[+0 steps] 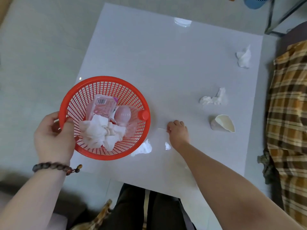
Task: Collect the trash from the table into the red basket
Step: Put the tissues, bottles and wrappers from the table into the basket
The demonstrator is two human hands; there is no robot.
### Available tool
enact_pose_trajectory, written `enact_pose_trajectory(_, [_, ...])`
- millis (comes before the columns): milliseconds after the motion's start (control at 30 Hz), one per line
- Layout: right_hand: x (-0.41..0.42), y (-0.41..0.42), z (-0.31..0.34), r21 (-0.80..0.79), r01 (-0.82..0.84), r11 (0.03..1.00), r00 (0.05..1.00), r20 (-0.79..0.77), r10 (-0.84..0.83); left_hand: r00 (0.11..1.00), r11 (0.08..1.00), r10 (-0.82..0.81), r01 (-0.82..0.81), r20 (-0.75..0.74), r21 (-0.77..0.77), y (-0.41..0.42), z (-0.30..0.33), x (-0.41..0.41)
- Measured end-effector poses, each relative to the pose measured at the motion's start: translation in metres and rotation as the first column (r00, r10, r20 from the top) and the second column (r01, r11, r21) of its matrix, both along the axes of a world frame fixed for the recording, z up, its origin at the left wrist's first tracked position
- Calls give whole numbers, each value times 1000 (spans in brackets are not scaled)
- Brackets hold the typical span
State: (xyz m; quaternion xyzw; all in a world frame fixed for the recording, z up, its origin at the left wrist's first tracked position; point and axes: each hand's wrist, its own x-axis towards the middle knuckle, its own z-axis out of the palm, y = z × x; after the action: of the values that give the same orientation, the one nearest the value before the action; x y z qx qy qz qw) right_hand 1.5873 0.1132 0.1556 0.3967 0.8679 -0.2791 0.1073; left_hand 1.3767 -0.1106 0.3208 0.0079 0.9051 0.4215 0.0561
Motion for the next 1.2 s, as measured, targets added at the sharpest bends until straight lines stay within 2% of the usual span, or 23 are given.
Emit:
enact_pose_trajectory(167, [-5, -4, 83, -66, 177, 982, 939, -288, -189, 1000, 1000, -24, 24, -17, -14, 12, 13, 3])
enact_pose_trajectory(267, [-7, -10, 146, -79, 199, 977, 850, -483, -212, 994, 994, -108, 108, -19, 2, 28, 27, 12])
enact_pose_trajectory(333, [-11, -18, 180, -74, 183, 980, 807, -557, -193, 986, 986, -164, 164, -1, 32, 41, 38, 23])
enact_pose_trajectory(433, [-23, -31, 208, -51, 142, 989, 806, -573, -145, 971, 969, -239, 237, 26, 62, 59, 49, 43])
enact_pose_trajectory(567, [-34, -39, 212, -48, 60, 997, 889, -452, -75, 958, 960, -274, 266, 90, 93, 77, 56, 67])
enact_pose_trajectory(667, [-24, -40, 210, -27, 64, 998, 914, -399, -70, 942, 957, -288, 275, 174, 95, 86, 59, 78])
enact_pose_trajectory(767, [-1, -40, 214, 16, 169, 986, 879, -455, -143, 935, 958, -284, 270, 214, 95, 94, 61, 84])
enact_pose_trajectory(900, [59, -37, 203, 11, 434, 901, 750, -559, -355, 930, 952, -306, 294, 206, 86, 104, 56, 95])
enact_pose_trajectory(1000, [125, -41, 168, 73, 578, 813, 748, -446, -492, 919, 937, -351, 345, 180, 62, 112, 48, 105])
enact_pose_trajectory(1067, [155, -46, 141, 48, 595, 802, 784, -256, -566, 920, 933, -359, 355, 154, 57, 109, 46, 99])
enact_pose_trajectory(1133, [186, -52, 114, -7, 627, 779, 778, -19, -627, 906, 916, -399, 399, 139, 34, 111, 39, 102])
enact_pose_trajectory(1200, [206, -58, 89, -41, 638, 769, 766, 127, -630, 894, 903, -430, 430, 129, 31, 113, 33, 105])
